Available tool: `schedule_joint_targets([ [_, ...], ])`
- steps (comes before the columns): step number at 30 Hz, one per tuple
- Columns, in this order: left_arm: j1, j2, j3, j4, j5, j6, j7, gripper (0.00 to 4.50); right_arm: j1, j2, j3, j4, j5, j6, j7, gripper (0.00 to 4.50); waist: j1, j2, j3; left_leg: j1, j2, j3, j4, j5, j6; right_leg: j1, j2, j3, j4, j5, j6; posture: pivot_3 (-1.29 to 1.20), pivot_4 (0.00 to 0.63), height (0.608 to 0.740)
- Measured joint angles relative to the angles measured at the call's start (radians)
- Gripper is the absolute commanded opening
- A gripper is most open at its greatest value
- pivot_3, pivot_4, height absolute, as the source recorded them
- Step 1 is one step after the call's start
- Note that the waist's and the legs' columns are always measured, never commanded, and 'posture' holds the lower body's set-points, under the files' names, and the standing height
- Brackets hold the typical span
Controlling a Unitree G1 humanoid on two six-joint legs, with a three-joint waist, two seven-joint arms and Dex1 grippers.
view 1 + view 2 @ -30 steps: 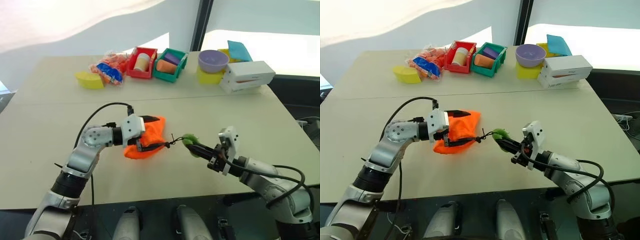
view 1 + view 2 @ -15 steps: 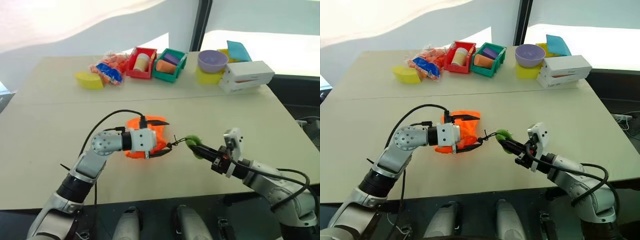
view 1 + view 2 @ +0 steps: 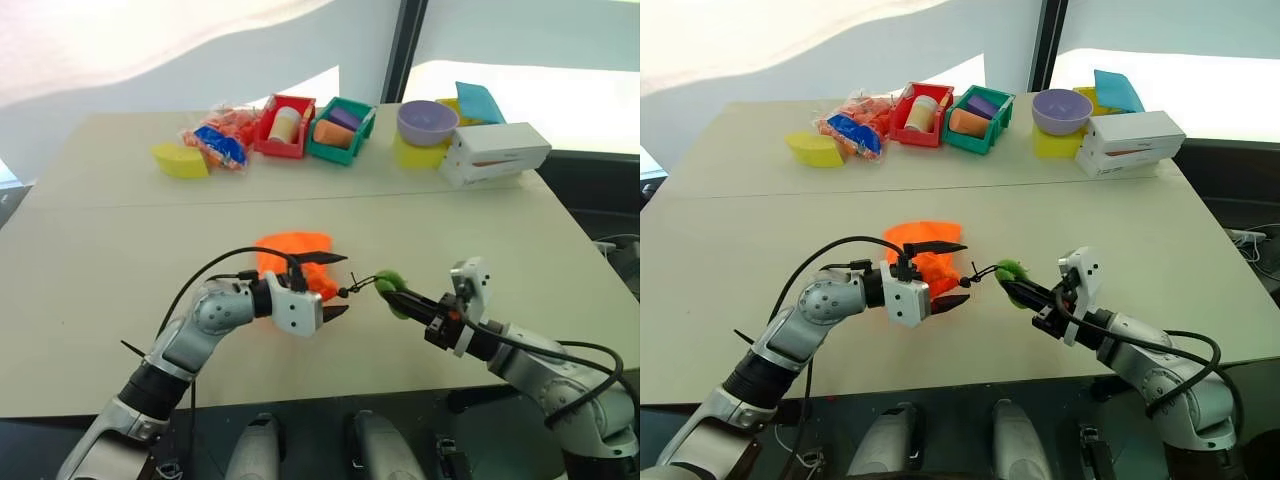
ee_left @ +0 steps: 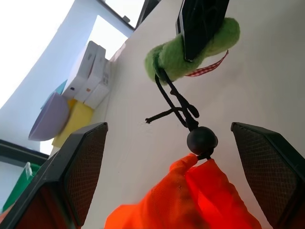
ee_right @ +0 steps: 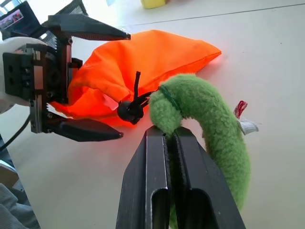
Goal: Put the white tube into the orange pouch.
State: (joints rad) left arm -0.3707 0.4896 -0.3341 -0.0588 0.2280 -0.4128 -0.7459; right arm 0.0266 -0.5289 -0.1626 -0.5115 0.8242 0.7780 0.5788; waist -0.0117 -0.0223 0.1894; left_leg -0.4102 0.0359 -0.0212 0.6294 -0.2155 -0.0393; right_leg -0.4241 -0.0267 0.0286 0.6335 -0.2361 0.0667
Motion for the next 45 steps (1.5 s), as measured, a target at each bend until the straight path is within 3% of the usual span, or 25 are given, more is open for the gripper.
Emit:
schedule_joint_targets([
  [6,0.059,0.026,0.010,0.007,-0.040,0.006,0.003,4.42,0.048,-0.009,-0.034,0.000,0.003,-0.009,-0.011,0.00,0.000,0.000,0.000,0.000,0.000,0.000,0.000,0.000,0.000,0.000,0.000,0.000,0.000,0.000,0.000,0.00,0.150,0.740],
  [10,0.105,0.039,0.037,0.003,-0.128,0.066,-0.023,4.42,0.112,-0.114,-0.010,-0.024,-0.085,-0.039,0.026,0.00,0.000,0.001,0.000,0.000,0.000,0.000,0.000,0.000,0.000,0.000,-0.001,0.000,0.000,0.000,0.000,0.00,0.150,0.740],
  [19,0.163,0.070,0.163,-0.152,-0.507,0.515,-0.128,4.42,0.114,-0.247,0.144,-0.092,-0.313,-0.149,0.098,0.00,-0.004,0.001,-0.001,0.001,0.000,0.000,0.000,0.000,0.000,0.000,0.000,0.000,0.000,0.000,0.000,0.00,0.150,0.740],
  [22,0.173,0.097,0.203,-0.175,-0.633,0.676,-0.164,4.50,0.018,-0.250,0.223,-0.095,-0.341,-0.122,0.104,0.99,-0.005,0.001,0.000,0.001,0.001,0.000,0.001,0.000,0.000,0.000,0.000,0.000,0.000,0.000,0.000,0.00,0.150,0.740],
  [26,0.172,0.139,0.244,-0.218,-0.726,0.797,-0.200,4.50,-0.053,-0.250,0.256,-0.104,-0.376,-0.107,0.096,2.98,0.001,0.001,0.000,0.000,0.000,0.000,0.001,0.000,0.000,0.000,-0.001,0.000,-0.001,-0.001,0.000,0.00,0.150,0.740],
  [37,0.159,0.142,0.291,-0.208,-0.738,0.818,-0.201,4.50,-0.074,-0.246,0.225,-0.107,-0.387,-0.106,0.112,2.98,-0.002,0.001,0.000,0.000,0.000,0.000,0.001,0.000,0.000,0.000,0.000,0.000,-0.001,0.000,0.000,0.00,0.150,0.740],
  [45,0.139,0.137,0.291,-0.190,-0.717,0.809,-0.209,4.50,-0.143,-0.224,0.463,-0.057,-0.572,-0.130,0.086,2.98,-0.001,0.001,0.000,0.000,0.000,0.001,0.001,0.000,0.000,0.000,-0.001,0.000,-0.001,0.000,-0.001,0.00,0.150,0.740],
])
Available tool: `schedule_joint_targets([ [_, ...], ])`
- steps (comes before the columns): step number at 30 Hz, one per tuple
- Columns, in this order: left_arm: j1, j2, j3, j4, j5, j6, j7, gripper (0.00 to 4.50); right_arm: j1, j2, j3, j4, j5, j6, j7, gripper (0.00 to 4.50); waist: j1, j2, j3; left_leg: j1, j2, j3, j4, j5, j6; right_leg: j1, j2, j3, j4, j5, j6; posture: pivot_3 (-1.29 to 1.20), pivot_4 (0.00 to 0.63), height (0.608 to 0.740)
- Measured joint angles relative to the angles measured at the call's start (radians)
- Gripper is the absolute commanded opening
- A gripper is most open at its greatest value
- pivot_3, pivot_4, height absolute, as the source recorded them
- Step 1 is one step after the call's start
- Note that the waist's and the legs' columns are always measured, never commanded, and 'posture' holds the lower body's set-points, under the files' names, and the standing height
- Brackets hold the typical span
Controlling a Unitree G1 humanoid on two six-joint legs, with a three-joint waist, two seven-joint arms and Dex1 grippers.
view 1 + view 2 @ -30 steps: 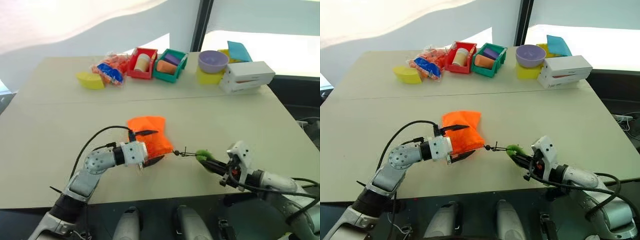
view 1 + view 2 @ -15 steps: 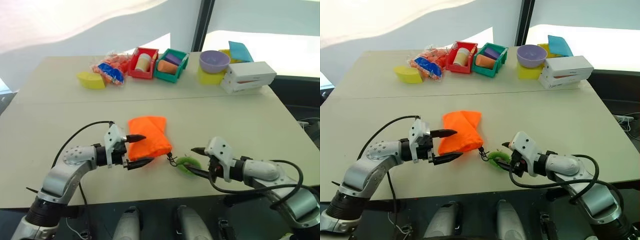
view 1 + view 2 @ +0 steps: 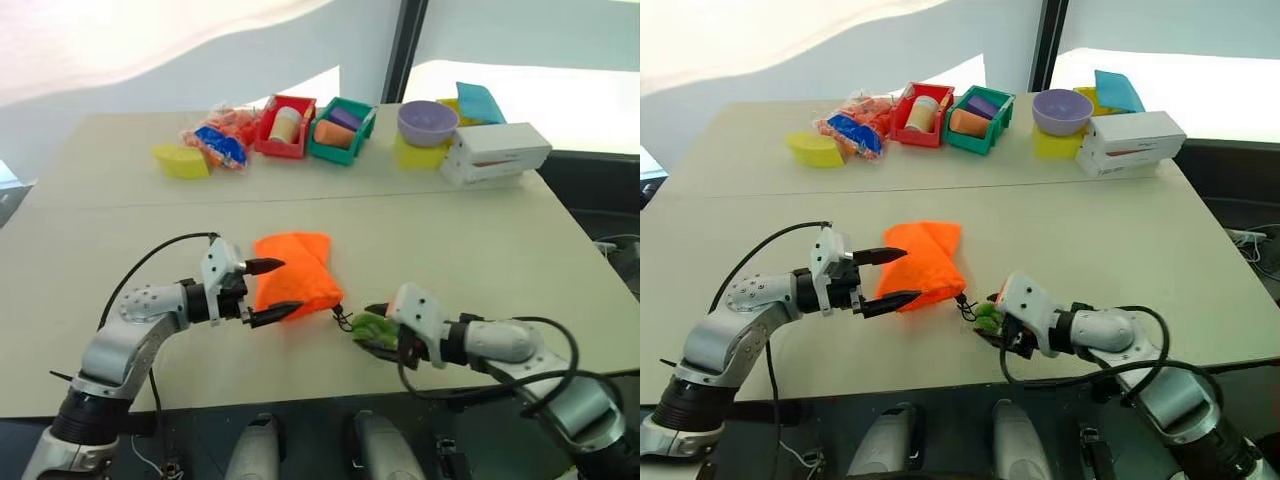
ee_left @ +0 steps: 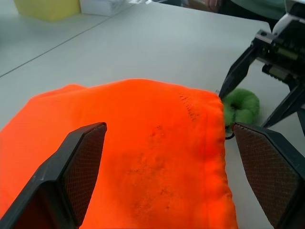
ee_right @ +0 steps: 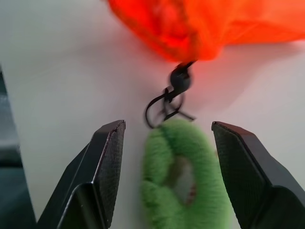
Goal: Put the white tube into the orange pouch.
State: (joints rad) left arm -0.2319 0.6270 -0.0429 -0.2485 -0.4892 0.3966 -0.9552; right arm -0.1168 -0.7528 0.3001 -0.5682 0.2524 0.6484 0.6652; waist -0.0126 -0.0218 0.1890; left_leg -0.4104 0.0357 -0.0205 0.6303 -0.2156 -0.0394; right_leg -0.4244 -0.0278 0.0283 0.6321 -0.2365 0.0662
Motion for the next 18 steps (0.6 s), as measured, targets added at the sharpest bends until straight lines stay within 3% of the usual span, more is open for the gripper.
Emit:
schedule_joint_targets([
  [3,0.000,0.000,0.000,0.000,0.008,-0.014,-0.001,4.50,-0.003,0.003,0.022,0.027,-0.057,-0.032,-0.005,2.11,0.001,0.000,0.000,0.000,0.000,0.000,0.000,0.000,0.000,0.000,0.000,0.000,0.000,0.000,0.000,0.00,0.150,0.740],
  [7,0.000,0.000,0.000,0.000,0.012,-0.019,-0.001,4.50,0.035,0.003,-0.029,0.032,-0.070,-0.049,-0.008,0.04,0.002,0.000,0.000,0.000,0.000,0.000,0.000,0.000,0.000,0.000,0.000,0.000,0.000,0.000,0.000,0.00,0.150,0.740],
  [13,-0.012,-0.009,-0.003,0.001,0.026,-0.037,-0.004,4.50,0.113,-0.001,-0.217,0.055,-0.020,-0.030,-0.011,0.01,0.003,0.000,0.000,0.000,0.000,0.000,0.001,0.000,0.000,0.001,0.000,0.000,0.000,0.000,0.000,0.00,0.150,0.740],
  [18,-0.062,-0.024,-0.016,0.022,0.049,-0.065,-0.011,4.50,0.136,0.069,-0.387,0.056,0.113,0.026,-0.011,0.01,0.000,0.000,0.000,0.000,0.000,0.000,0.000,0.000,0.000,0.001,0.001,0.000,0.000,0.000,0.000,0.00,0.150,0.740],
])
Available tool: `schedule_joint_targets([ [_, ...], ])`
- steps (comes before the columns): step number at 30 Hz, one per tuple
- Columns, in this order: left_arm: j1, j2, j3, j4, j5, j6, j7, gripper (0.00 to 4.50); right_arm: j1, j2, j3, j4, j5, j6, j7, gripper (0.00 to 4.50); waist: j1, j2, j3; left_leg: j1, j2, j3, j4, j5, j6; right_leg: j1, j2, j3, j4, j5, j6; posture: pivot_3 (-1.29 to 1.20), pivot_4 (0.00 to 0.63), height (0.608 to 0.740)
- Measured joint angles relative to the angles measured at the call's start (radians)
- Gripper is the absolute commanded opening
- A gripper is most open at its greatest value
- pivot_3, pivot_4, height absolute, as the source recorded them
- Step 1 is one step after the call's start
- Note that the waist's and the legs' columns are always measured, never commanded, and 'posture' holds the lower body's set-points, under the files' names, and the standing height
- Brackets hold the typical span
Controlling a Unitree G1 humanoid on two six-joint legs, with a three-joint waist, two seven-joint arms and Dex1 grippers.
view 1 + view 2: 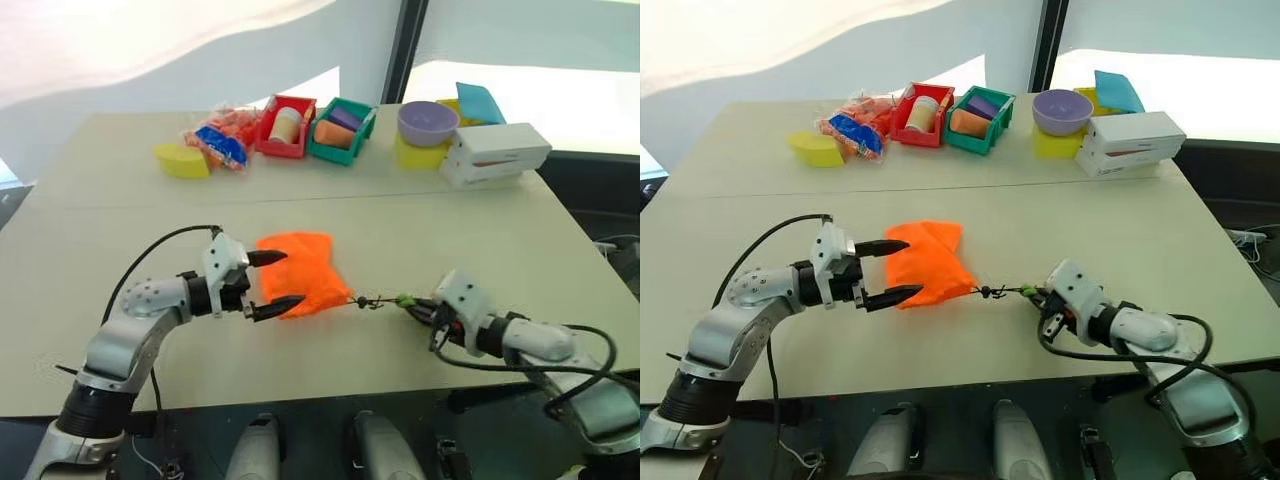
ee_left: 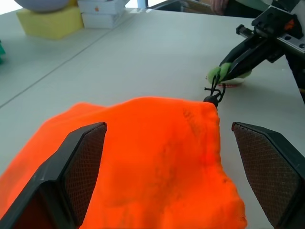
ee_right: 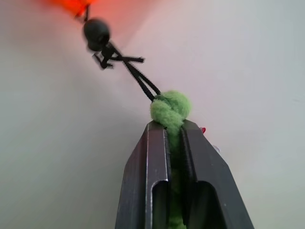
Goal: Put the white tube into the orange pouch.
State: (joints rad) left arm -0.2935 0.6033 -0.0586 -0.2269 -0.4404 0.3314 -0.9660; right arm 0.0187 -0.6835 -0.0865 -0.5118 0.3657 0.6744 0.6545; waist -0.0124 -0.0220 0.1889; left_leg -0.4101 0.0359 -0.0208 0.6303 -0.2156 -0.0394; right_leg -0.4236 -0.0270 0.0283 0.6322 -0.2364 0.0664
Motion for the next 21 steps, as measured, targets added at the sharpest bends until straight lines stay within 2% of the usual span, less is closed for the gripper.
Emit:
schedule_joint_targets([
  [7,-0.065,-0.017,-0.051,0.048,0.059,-0.066,-0.044,4.50,0.012,0.036,-0.073,-0.004,0.116,0.038,0.005,0.01,0.001,0.000,0.000,0.000,0.000,0.000,0.000,0.000,0.000,0.000,0.000,0.000,0.000,0.000,0.000,0.00,0.150,0.740],
  [10,-0.102,-0.023,-0.098,0.072,0.139,-0.177,-0.065,4.50,0.010,0.044,-0.082,-0.013,0.153,0.044,0.004,0.01,0.002,0.000,0.000,0.000,0.000,0.000,0.000,0.000,0.000,0.000,0.000,0.000,0.000,0.000,0.000,0.00,0.150,0.740],
  [16,-0.176,-0.066,-0.204,0.149,0.363,-0.513,-0.040,4.50,0.002,0.056,-0.083,-0.034,0.199,0.060,-0.010,0.01,0.000,0.000,0.000,0.000,0.000,0.000,0.000,0.000,0.000,0.000,0.000,0.000,0.000,0.000,0.000,0.00,0.150,0.740],
  [21,-0.182,-0.115,-0.226,0.198,0.386,-0.562,-0.029,4.50,0.014,0.075,-0.106,-0.048,0.249,0.067,-0.021,0.01,0.001,0.000,0.000,0.000,0.000,0.000,0.000,0.000,0.000,0.000,0.000,0.000,0.000,0.000,0.000,0.00,0.150,0.740],
])
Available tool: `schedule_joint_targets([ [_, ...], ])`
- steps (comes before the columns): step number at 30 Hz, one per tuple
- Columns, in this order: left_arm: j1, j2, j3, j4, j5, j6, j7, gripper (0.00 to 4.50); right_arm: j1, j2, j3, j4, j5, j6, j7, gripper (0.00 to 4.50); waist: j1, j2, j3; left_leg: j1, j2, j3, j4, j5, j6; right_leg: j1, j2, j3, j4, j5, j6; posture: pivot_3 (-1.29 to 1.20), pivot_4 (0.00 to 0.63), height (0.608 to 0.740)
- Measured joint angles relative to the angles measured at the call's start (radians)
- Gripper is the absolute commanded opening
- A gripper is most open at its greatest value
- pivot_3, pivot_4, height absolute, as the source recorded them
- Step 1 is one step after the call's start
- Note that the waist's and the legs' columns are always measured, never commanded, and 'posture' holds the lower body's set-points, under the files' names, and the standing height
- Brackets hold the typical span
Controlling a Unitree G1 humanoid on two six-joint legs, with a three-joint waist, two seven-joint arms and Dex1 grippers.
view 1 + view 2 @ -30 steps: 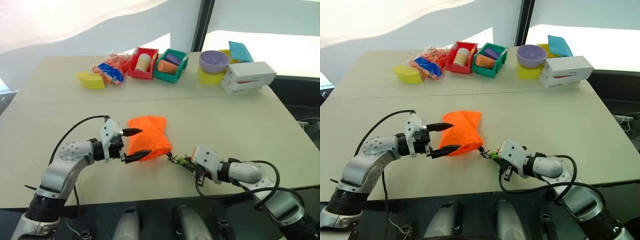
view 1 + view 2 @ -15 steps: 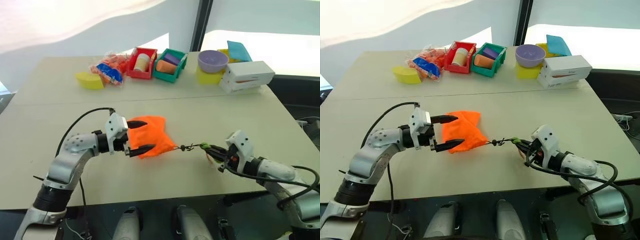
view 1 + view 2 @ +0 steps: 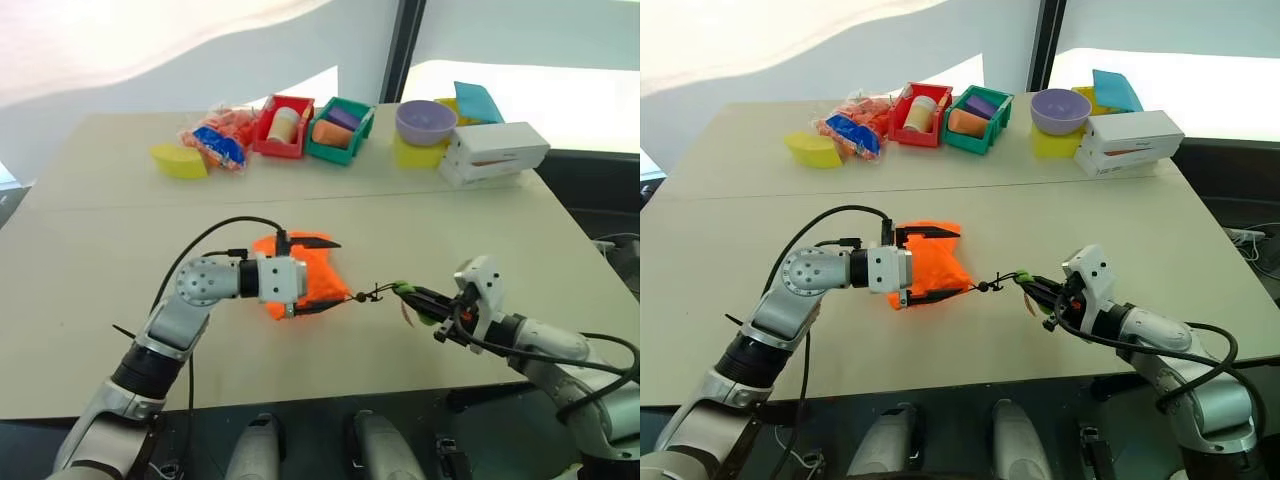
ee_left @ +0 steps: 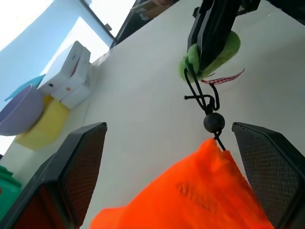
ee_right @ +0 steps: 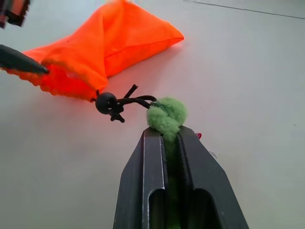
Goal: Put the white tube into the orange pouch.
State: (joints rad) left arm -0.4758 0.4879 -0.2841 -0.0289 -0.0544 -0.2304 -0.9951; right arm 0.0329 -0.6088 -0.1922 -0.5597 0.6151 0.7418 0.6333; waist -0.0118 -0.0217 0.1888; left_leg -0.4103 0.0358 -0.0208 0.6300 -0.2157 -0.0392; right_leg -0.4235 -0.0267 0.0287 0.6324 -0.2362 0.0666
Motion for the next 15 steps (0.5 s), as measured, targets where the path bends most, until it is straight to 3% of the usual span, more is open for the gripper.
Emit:
schedule_joint_targets([
  [6,-0.004,-0.002,0.008,0.043,-0.008,0.008,-0.001,4.50,0.048,-0.002,-0.087,0.014,0.000,0.003,-0.027,0.01,0.001,0.000,0.000,0.000,0.000,0.000,0.000,0.000,0.000,0.000,0.000,0.000,0.000,0.000,0.000,0.00,0.150,0.740],
  [15,-0.010,-0.023,0.008,0.067,-0.023,0.027,-0.002,4.50,0.070,-0.007,-0.093,0.024,-0.003,0.005,-0.030,0.01,0.000,0.000,0.000,0.000,0.000,0.000,0.000,0.000,0.000,0.000,0.000,0.000,0.000,0.000,0.000,0.00,0.150,0.740],
])
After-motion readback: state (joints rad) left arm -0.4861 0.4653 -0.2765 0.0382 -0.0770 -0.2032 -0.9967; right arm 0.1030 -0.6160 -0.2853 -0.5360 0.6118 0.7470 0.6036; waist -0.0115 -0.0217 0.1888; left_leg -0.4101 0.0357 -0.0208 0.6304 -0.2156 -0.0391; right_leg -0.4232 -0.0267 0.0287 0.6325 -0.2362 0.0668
